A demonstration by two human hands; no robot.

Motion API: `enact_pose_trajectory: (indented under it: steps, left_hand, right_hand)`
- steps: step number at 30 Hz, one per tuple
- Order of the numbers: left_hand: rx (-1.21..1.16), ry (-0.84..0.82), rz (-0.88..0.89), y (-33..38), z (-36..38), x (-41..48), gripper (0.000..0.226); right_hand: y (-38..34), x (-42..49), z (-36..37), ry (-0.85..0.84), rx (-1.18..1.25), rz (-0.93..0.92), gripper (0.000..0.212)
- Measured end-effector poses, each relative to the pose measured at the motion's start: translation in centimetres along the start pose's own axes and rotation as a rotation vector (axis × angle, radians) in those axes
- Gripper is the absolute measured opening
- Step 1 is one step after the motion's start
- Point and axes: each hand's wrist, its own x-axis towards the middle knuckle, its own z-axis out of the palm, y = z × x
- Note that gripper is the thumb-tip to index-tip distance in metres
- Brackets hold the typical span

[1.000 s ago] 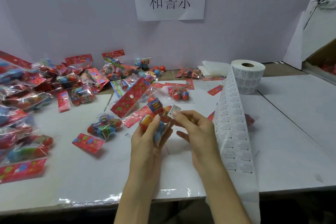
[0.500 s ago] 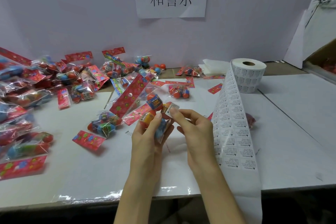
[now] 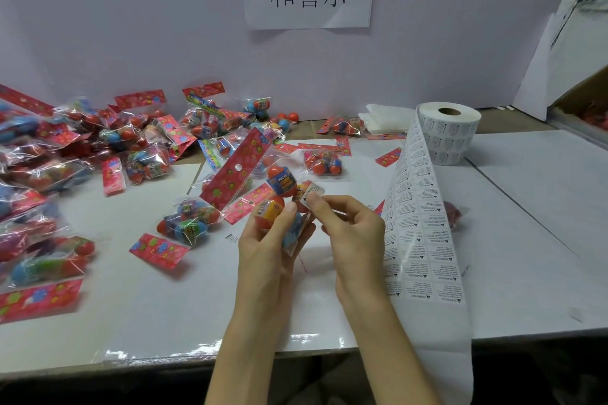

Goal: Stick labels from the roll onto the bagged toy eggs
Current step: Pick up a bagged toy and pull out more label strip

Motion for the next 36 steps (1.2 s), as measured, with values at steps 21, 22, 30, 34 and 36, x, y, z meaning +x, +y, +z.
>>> enact_pose_trajectory:
  steps: [21, 22, 30, 34, 36]
  left_hand:
    - [0.095, -0.034, 0.051, 0.0, -0.1, 0.2, 0.036]
    - [0.085, -0.037, 0.051, 0.0, -0.1, 0.2, 0.036]
    - [-0.069, -0.025, -0.050, 0.3, -0.2, -0.1, 0.026]
    - [-0.015, -0.021, -0.053, 0.2, -0.2, -0.1, 0.032]
    - [0.020, -0.038, -0.039, 0.2, -0.1, -0.2, 0.038]
  right_hand:
    - [0.8, 0.6, -0.3, 0.041, -0.100, -0.125, 0.019]
    - [0.8, 0.7, -0.3, 0.042, -0.091, -0.114, 0.023]
    - [0.7, 0.6, 0.3, -0.054, 0.060, 0.028, 0.035]
    - [0.1, 0.7, -0.3, -0.146, 0.000, -0.049, 0.037]
    - [-0.1, 0.7, -0.7, -0.151, -0.102, -0.124, 0.028]
